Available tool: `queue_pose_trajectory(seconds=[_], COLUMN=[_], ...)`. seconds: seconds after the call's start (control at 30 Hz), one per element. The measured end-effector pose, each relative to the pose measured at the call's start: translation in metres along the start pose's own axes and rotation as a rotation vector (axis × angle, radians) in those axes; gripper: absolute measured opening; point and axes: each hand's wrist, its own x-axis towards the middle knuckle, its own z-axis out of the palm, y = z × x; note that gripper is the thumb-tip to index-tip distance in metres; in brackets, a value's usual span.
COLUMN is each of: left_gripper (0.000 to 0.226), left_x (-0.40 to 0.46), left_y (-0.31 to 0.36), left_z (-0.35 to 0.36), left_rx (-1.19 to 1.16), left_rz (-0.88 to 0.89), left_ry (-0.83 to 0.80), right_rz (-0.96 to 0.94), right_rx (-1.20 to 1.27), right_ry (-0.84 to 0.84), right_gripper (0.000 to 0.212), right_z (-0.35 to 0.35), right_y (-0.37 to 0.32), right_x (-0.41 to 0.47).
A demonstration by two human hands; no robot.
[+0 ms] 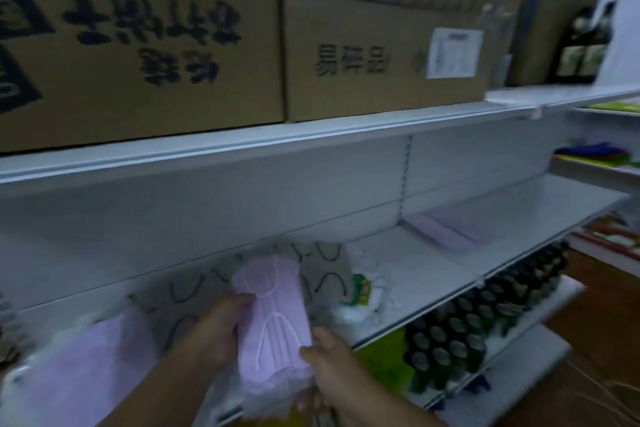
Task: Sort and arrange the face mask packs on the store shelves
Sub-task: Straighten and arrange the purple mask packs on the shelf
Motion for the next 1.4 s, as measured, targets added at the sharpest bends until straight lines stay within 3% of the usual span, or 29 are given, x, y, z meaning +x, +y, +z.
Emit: queue_pose_trajectory(seconds=[0.23, 0.37, 0.6, 0.9, 1.07, 1.2, 1.33, 1.4], left_gripper=[0.02, 0.023, 0.029, 0.027, 0.023, 0.021, 0.018, 0.02], left_x=[0.009, 0.005, 0.016, 0.091, 0.158, 0.2, 0.232, 0.243], left_y=[-0.054, -0.078, -0.099, -0.101, -0.103, -0.098, -0.088, -0.085], left_z=[0.178, 0.264, 0.361, 0.414, 0.432, 0.446, 0.449, 0.445], left_rx=[0.054, 0.043, 0.097, 0.111, 0.123, 0.126, 0.182, 0.225], left_rz=[-0.058, -0.1, -0.128, -0.135, -0.114, -0.08, -0.055, -0.045], left_ry=[-0.194, -0.262, -0.26, -0.402, -0.426, -0.379, -0.276, -0.246], right_rz=[-0.011, 0.008, 0.025, 0.058, 0.136, 0.112, 0.134, 0.169], right_rx=[0.085, 0.077, 0.158, 0.149, -0.03, -0.183, -0.111, -0.09], right_ry=[0.155, 0.195, 0.304, 0.351, 0.368, 0.349, 0.285, 0.244], right_gripper=[0.024, 0.02, 0.023, 0.028, 0.015, 0.011, 0.033, 0.035], right_z=[-0.168, -0.251, -0.334, -0.415, -0.443, -0.465, -0.477, -0.481], right_y=[0.024, 0.035, 0.05, 0.047, 0.038, 0.02, 0.009, 0.006], right_x=[-0.032, -0.049, -0.051, 0.019, 0.079, 0.124, 0.164, 0.184])
